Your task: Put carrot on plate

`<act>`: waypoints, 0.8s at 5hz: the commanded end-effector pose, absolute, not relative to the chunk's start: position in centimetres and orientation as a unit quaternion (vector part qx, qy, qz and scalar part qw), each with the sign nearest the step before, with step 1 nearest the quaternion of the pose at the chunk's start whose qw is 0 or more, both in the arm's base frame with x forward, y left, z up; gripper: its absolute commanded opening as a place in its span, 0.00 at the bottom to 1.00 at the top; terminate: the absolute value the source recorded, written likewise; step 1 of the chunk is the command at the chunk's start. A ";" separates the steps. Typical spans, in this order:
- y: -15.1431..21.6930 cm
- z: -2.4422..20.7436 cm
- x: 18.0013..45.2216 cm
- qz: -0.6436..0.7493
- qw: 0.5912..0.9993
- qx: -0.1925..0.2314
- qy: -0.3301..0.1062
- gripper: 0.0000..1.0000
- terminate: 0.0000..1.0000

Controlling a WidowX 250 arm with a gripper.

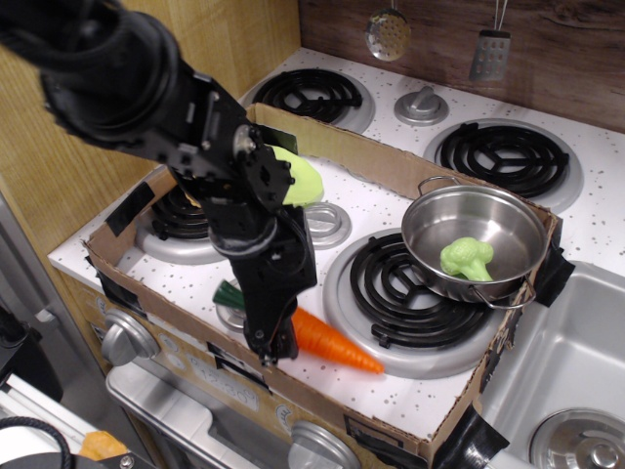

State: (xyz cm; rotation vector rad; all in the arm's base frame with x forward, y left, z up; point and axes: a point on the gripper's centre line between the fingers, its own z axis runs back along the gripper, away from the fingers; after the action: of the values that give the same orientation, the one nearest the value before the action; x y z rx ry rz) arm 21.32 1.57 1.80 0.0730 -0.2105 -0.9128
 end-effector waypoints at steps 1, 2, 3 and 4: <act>3.0 9.6 23.2 -0.419 0.899 0.057 -0.111 0.00 0.00; 4.4 11.3 25.2 -0.427 0.896 0.056 -0.107 0.00 0.00; 6.1 11.9 27.7 -0.419 0.893 0.085 -0.140 0.00 0.00; 8.1 10.6 30.1 -0.434 0.879 0.096 -0.174 0.00 0.00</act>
State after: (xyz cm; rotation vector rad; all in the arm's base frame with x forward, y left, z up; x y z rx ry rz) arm 30.17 7.64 8.58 0.1566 -0.3246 -0.9171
